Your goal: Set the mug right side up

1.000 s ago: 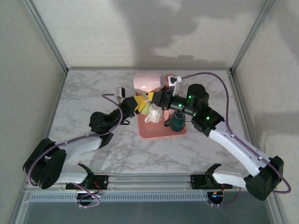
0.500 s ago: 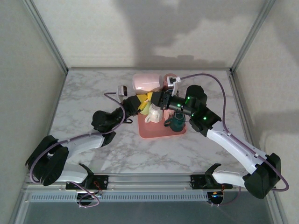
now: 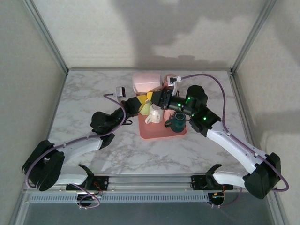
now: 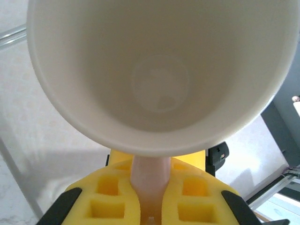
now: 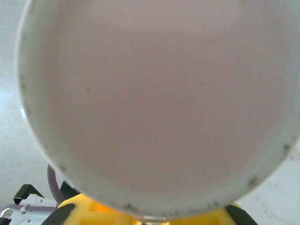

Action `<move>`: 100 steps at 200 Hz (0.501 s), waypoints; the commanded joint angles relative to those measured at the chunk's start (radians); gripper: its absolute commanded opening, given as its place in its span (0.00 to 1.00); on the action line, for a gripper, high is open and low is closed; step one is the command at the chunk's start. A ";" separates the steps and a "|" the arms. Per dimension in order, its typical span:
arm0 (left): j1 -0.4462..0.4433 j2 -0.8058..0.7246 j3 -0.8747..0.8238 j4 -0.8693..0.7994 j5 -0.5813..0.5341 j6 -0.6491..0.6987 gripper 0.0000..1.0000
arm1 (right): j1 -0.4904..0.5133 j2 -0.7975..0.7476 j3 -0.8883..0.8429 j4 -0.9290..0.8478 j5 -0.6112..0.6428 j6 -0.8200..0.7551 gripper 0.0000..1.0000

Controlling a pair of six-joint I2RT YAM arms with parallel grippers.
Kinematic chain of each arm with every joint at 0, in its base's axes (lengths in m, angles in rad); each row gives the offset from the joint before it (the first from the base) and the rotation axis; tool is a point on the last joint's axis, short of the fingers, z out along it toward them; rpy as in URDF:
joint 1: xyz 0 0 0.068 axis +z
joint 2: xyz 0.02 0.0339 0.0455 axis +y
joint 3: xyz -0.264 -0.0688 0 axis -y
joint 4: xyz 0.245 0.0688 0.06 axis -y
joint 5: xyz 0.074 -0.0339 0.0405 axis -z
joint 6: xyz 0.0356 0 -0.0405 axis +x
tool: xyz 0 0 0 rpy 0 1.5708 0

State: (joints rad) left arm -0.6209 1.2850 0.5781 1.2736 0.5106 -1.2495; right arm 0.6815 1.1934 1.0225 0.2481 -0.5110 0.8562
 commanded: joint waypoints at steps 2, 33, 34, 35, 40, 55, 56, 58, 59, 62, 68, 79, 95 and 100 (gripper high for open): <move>-0.005 -0.091 -0.017 -0.010 -0.071 0.096 0.00 | -0.010 0.000 -0.009 0.067 0.029 -0.029 0.05; -0.004 -0.147 -0.007 -0.125 -0.103 0.183 0.00 | -0.015 0.017 -0.007 0.074 0.042 -0.027 0.21; -0.004 -0.147 -0.007 -0.126 -0.103 0.186 0.00 | -0.015 0.017 -0.007 0.074 0.042 -0.027 0.22; -0.004 -0.148 -0.007 -0.127 -0.104 0.188 0.00 | -0.016 0.018 -0.007 0.075 0.041 -0.027 0.23; -0.004 -0.151 -0.007 -0.132 -0.105 0.197 0.00 | -0.016 0.022 -0.006 0.077 0.039 -0.026 0.27; -0.004 -0.155 -0.010 -0.138 -0.109 0.214 0.00 | -0.018 0.030 -0.007 0.084 0.039 -0.020 0.37; -0.004 -0.156 -0.010 -0.138 -0.109 0.215 0.00 | -0.018 0.030 -0.008 0.084 0.039 -0.019 0.38; -0.004 -0.155 -0.011 -0.138 -0.111 0.217 0.00 | -0.019 0.031 -0.008 0.083 0.041 -0.018 0.39; -0.004 -0.155 -0.011 -0.138 -0.111 0.218 0.00 | -0.019 0.031 -0.008 0.082 0.042 -0.017 0.40; -0.003 -0.155 -0.012 -0.138 -0.111 0.219 0.00 | -0.019 0.032 -0.009 0.082 0.045 -0.014 0.42; -0.003 -0.154 -0.012 -0.139 -0.111 0.223 0.00 | -0.021 0.033 -0.009 0.080 0.049 -0.008 0.45; -0.003 -0.153 -0.012 -0.146 -0.115 0.231 0.00 | -0.026 0.033 -0.013 0.080 0.051 -0.004 0.48; -0.003 -0.154 -0.017 -0.140 -0.122 0.248 0.00 | -0.031 0.025 -0.018 0.077 0.056 -0.006 0.51; -0.002 -0.155 -0.017 -0.140 -0.123 0.255 0.00 | -0.034 0.022 -0.019 0.074 0.058 -0.008 0.52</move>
State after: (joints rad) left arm -0.6270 1.1664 0.5594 1.0588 0.4026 -1.0588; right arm 0.6601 1.2232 1.0199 0.2844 -0.4866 0.8532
